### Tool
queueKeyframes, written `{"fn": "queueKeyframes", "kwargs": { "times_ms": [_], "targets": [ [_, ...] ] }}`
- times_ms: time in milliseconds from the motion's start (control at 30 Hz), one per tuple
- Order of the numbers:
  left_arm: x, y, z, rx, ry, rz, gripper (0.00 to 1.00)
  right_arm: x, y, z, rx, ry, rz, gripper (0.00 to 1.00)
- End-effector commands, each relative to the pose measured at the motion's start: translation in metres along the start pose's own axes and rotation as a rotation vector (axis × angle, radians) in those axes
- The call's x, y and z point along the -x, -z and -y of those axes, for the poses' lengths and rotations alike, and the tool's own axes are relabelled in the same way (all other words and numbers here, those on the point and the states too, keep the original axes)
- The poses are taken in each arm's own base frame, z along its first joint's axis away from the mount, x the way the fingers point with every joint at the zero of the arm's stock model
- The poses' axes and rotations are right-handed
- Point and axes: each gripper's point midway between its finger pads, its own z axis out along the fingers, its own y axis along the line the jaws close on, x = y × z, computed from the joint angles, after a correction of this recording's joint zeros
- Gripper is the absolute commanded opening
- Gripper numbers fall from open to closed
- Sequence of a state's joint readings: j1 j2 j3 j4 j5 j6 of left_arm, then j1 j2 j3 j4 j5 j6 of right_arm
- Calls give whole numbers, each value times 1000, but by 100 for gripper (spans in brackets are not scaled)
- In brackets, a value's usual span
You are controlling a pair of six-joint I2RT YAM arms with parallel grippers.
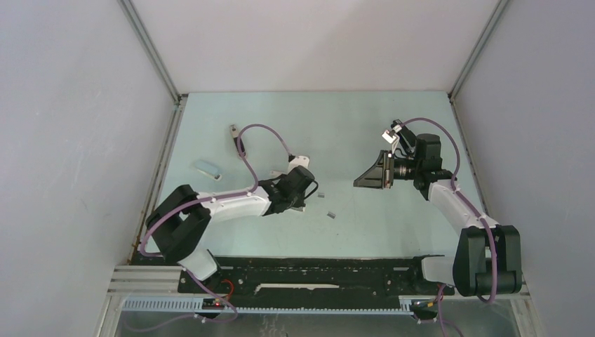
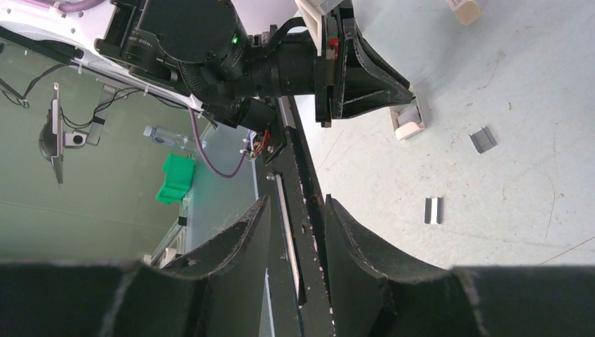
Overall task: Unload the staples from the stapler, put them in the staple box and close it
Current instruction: Place the staple in the staple box.
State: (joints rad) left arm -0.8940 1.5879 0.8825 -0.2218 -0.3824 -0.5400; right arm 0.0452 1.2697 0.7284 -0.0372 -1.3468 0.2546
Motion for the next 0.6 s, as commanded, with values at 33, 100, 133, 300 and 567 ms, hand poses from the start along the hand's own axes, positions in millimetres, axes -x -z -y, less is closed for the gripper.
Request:
{"fn": "queueKeyframes", "kwargs": {
  "times_ms": [33, 100, 133, 300, 567],
  "targets": [
    [23, 0, 0, 10, 21, 69, 12, 14, 3, -9, 6, 74, 17, 43],
    [21, -1, -1, 13, 20, 67, 12, 14, 3, -9, 6, 75, 16, 43],
    [21, -1, -2, 14, 22, 66, 12, 14, 3, -8, 6, 73, 16, 43],
    [16, -3, -4, 21, 31, 59, 12, 14, 4, -8, 5, 73, 18, 43],
    [11, -4, -7, 30, 39, 54, 11, 14, 3, -8, 8, 70, 17, 43]
  ]
}}
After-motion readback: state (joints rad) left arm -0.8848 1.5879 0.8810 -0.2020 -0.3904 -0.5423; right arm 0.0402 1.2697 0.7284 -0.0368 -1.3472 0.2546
